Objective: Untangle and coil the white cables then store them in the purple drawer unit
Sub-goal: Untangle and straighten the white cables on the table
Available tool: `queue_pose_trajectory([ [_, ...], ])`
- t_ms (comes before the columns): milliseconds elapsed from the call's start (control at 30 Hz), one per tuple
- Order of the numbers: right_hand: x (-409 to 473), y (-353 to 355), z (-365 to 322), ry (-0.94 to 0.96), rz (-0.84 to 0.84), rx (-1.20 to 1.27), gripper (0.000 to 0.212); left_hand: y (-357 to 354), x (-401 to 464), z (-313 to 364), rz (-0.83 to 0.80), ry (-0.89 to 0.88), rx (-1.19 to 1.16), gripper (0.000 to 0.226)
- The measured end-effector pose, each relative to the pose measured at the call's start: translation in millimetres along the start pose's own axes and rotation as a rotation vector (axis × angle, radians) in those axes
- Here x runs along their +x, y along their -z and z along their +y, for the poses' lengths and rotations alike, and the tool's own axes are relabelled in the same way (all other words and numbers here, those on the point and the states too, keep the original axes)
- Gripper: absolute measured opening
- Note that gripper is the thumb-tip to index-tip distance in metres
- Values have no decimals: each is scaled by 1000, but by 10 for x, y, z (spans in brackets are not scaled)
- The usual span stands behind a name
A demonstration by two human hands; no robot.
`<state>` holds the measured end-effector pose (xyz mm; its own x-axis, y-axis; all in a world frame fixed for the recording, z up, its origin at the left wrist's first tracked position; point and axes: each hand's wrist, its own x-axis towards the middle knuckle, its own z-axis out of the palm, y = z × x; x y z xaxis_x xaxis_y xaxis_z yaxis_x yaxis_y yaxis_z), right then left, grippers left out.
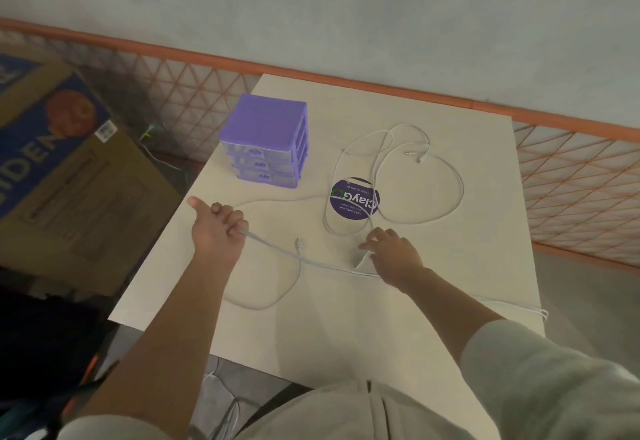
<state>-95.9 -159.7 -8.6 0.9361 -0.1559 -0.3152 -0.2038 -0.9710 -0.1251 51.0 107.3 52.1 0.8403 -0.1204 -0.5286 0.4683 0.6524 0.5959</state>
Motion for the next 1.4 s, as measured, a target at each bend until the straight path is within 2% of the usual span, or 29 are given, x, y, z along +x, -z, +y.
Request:
queue_pose_trajectory([
  [100, 61, -82, -27, 14, -60, -74, 53, -27, -41, 22, 8, -9, 37, 55],
  [333, -10, -221, -47, -34, -16, -83, 24, -91, -141, 18, 37, 24, 107, 55],
  [467, 12, -148, -96, -12, 117, -48, 23, -141, -169, 14, 9, 13, 122, 54],
  [567, 53, 153, -232, -20, 331, 312, 23, -177, -154, 1, -8, 11, 145, 51],
  [633, 59, 413, -344, -63, 386, 535, 23, -189, -145, -14, -21, 13, 149, 47],
  [800, 89, 899, -660, -211, 378, 1033, 29, -230, -198, -64, -88, 27, 222, 39],
  [900, 143, 1019, -799, -281, 290, 1268, 26, -255, -241, -104, -144, 58, 267, 34],
  [1033, 111, 1032, -1032, -169, 213, 1380, 14, -270, -290, -160, -199, 61, 356, 28],
  [1133, 48, 973, -1182, -54, 188, 1345, 15, -285, -353, -188, -218, 33, 367, 24],
  [1233, -20, 918, -1288, -61, 158, 1302, 15, -293, -414, -205, -239, 12, 381, 23],
  [1400, -87, 874, -1389, -26, 164, 1230, 18, -290, -485, -242, -363, -7, 432, 31],
])
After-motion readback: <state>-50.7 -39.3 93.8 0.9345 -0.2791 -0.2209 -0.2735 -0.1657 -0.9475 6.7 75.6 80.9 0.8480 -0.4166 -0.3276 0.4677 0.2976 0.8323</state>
